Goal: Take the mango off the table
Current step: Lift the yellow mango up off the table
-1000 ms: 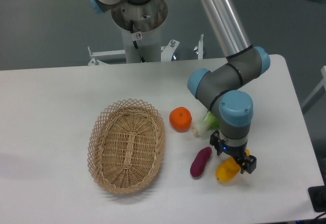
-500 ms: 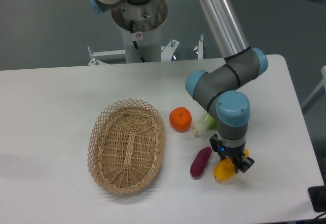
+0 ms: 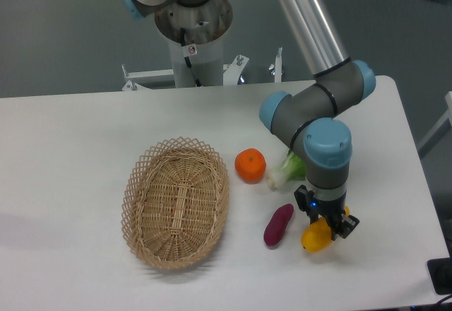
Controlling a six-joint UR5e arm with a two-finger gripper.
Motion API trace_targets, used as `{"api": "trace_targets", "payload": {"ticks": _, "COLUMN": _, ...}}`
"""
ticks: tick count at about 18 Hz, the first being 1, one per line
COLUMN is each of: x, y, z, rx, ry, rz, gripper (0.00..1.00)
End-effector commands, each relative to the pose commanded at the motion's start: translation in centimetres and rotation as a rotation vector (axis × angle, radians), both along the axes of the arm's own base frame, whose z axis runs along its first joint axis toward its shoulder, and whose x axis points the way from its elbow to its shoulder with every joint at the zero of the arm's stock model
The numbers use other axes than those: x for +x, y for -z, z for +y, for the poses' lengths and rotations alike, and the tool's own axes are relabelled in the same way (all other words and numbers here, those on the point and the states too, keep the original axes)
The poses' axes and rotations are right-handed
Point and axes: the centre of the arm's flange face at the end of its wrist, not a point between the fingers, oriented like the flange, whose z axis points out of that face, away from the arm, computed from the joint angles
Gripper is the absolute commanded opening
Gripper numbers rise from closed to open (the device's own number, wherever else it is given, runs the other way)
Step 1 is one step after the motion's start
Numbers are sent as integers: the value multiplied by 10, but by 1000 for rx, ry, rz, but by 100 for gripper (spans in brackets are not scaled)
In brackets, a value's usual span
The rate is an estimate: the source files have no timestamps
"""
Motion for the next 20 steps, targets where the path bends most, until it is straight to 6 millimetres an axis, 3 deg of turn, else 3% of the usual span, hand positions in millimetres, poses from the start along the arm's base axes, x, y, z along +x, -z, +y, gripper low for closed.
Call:
{"api": "trace_targets", "payload": {"ticks": 5, "x": 35, "y": -87, "z": 2, "rx": 192, "ry": -32, "rz": -27, "gripper": 52}}
{"api": "trace_targets", "payload": {"ticks": 7, "x": 48, "y": -112, "z": 0, "rx": 235, "ry": -43, "rz": -63, "gripper": 52}}
{"api": "trace_targets", "payload": {"ticks": 11, "x": 68, "y": -139, "z": -8, "rx": 212, "ry": -43, "rz": -108, "gripper": 52}}
{"api": "trace_targets", "payload": {"ticks": 13, "x": 73, "y": -158, "z": -21, "rx": 190, "ry": -49, "rz": -129, "gripper": 51}}
{"api": "trace_targets", "payload": {"ticks": 20, "x": 61, "y": -171, "z": -56, "rx": 123, "ry": -11, "rz": -157, "gripper": 51}}
